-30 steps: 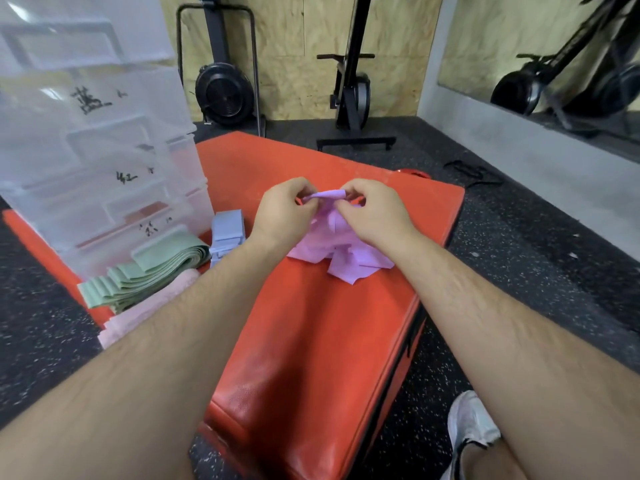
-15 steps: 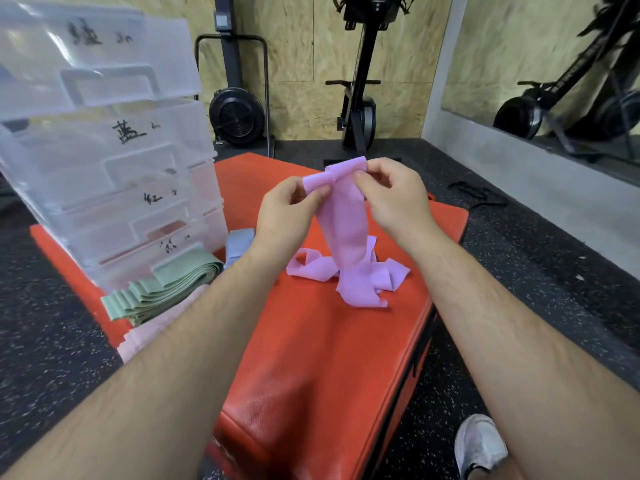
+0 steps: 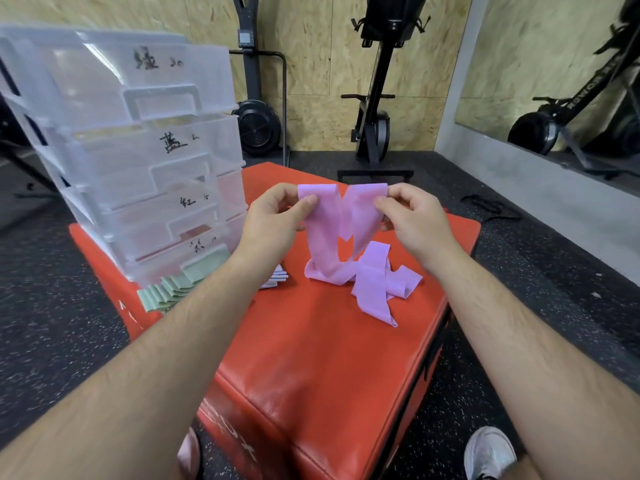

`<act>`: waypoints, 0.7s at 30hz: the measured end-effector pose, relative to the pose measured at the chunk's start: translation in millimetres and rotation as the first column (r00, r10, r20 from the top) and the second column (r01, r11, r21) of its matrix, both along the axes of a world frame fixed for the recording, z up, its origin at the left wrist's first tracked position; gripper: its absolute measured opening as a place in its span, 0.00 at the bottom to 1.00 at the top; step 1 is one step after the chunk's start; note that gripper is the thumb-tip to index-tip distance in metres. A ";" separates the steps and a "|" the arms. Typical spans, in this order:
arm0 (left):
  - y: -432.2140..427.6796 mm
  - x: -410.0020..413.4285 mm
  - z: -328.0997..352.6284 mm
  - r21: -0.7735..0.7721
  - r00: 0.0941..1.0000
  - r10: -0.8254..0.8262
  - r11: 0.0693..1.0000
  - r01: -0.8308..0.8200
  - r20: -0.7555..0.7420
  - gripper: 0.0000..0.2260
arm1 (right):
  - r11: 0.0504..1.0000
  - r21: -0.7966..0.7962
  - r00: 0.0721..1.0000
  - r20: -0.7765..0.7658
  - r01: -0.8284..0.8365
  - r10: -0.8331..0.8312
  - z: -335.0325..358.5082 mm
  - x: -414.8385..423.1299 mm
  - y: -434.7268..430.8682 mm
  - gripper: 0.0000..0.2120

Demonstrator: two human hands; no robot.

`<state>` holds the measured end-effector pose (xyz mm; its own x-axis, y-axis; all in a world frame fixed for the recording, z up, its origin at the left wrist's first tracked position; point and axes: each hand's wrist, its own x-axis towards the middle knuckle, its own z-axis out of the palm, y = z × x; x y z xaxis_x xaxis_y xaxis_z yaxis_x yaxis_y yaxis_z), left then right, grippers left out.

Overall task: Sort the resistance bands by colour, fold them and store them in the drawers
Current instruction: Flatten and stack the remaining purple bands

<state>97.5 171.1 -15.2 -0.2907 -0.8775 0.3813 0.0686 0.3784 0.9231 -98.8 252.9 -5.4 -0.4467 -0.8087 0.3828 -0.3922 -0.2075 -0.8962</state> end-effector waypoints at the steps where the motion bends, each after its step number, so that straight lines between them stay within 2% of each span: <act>1: 0.1 4.2 0.3 0.006 1.000 -0.005 1.000 0.005 -0.013 0.02 | 1.000 -0.003 0.999 0.029 -0.027 0.027 -1.2 1.6 1.4 0.05; 6: 8.3 23.3 6.5 0.010 0.996 -0.091 0.996 0.091 -0.012 0.09 | 0.980 -0.051 0.962 0.188 -0.192 0.198 -5.6 9.9 6.2 0.09; 9: 12.5 26.7 9.2 0.024 0.993 -0.115 0.993 0.114 0.038 0.16 | 0.949 -0.125 0.897 0.310 -0.290 0.315 -4.4 16.6 7.7 0.12; 11: 13.7 26.3 7.9 0.058 0.994 -0.101 0.993 0.099 0.034 0.15 | 0.923 -0.187 0.846 0.371 -0.335 0.383 -2.5 20.7 8.9 0.13; 15: 11.4 22.9 -2.5 0.088 0.996 -0.077 0.993 0.073 0.044 0.06 | 0.923 -0.208 0.822 0.421 -0.324 0.383 0.2 31.1 10.2 0.05; 21: 15.2 16.6 -3.6 0.225 0.993 -0.121 0.967 0.117 0.001 0.14 | 0.933 -0.153 0.839 0.410 -0.325 0.359 -0.9 40.8 8.3 0.08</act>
